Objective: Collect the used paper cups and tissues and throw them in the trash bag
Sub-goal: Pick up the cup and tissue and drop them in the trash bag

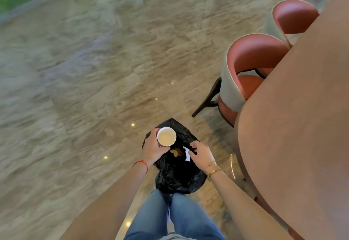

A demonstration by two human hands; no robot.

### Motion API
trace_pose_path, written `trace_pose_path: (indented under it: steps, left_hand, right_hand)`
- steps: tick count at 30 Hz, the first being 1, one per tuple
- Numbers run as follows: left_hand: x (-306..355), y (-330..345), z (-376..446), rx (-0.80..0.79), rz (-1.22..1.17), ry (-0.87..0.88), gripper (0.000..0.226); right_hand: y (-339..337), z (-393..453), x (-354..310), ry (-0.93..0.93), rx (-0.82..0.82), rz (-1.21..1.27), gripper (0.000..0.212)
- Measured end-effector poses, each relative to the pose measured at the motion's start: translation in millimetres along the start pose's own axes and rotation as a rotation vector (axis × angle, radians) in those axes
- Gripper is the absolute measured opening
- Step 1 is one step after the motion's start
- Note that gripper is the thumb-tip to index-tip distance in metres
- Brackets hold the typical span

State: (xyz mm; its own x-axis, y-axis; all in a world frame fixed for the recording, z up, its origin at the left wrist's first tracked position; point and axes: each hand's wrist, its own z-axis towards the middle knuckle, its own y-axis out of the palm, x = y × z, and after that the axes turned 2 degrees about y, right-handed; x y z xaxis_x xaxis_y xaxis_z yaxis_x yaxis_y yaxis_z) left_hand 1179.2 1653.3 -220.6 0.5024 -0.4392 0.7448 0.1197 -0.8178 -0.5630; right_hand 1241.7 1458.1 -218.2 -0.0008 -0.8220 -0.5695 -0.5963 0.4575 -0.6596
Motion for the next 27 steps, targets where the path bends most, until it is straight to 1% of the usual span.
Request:
trace_pose_path:
  steps: [3, 5, 7, 10, 13, 16, 21, 24, 27]
  left_hand:
    - [-11.1, 1.2, 14.7, -0.084, -0.024, -0.034, 0.088]
    - [-15.5, -2.1, 18.3, -0.136, -0.036, -0.044, 0.090]
    - [-18.7, -10.0, 17.6, -0.142, -0.005, -0.024, 0.084]
    - [-19.6, -33.0, 11.2, -0.118, 0.102, 0.049, 0.068]
    - [-14.3, -62.5, -2.5, -0.072, 0.249, 0.115, 0.058]
    - [-4.6, -87.3, -26.0, 0.001, 0.309, 0.166, 0.048]
    - [2.7, -110.7, -70.1, 0.113, 0.312, 0.182, 0.043]
    - [1.3, -118.7, -97.3, 0.164, 0.301, 0.176, 0.041]
    - [-5.1, -123.2, -128.1, 0.247, 0.294, 0.151, 0.039]
  right_hand:
    - [7.1, 7.8, 4.0, 0.039, -0.001, 0.023, 0.033]
    - [8.4, 8.8, 5.6, 0.032, 0.013, 0.022, 0.033]
    - [7.2, 6.7, 4.1, 0.007, 0.031, 0.003, 0.034]
    - [1.2, -1.3, -5.0, -0.044, 0.077, -0.027, 0.035]
    - [-9.6, -12.5, -20.0, -0.127, 0.128, -0.066, 0.037]
    - [-21.5, -25.4, -35.4, -0.209, 0.189, -0.096, 0.038]
    - [-35.4, -46.2, -53.3, -0.326, 0.238, -0.134, 0.037]
    - [-41.0, -55.1, -59.7, -0.393, 0.238, -0.151, 0.038]
    - [-44.7, -62.3, -66.8, -0.475, 0.221, -0.166, 0.038]
